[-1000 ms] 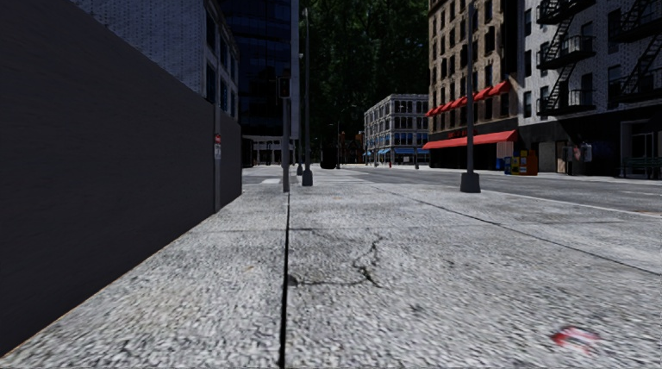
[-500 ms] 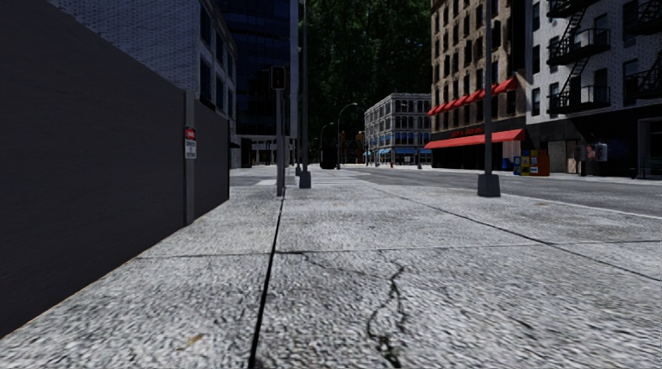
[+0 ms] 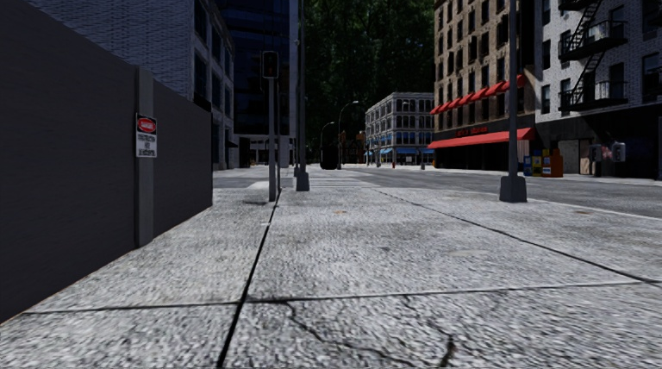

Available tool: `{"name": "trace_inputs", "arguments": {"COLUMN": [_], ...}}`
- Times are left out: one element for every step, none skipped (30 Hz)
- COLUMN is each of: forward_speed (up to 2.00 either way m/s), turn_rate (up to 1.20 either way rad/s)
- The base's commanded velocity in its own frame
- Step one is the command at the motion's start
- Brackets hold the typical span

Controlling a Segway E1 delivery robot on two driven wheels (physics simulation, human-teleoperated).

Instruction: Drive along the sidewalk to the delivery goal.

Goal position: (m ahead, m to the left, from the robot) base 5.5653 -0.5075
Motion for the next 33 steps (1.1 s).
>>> {"name": "trace_inputs", "arguments": {"forward_speed": [2.0,2.0,2.0,2.0,2.0,2.0,2.0,2.0,2.0,2.0,2.0,2.0,2.0,2.0,2.0,2.0,2.0,2.0,2.0,2.0,2.0,2.0,2.0,2.0,2.0,2.0,2.0,2.0,2.0,2.0,2.0,2.0,2.0], "turn_rate": [0.0,0.0,0.0,0.0,0.0,0.0,0.0,0.0,0.0,0.0,0.0,0.0,0.0,0.0,0.0,0.0,0.0,0.0,0.0,0.0,0.0,0.0,0.0,0.0,0.0,0.0,0.0,0.0,0.0,0.0,0.0,0.0,0.0]}}
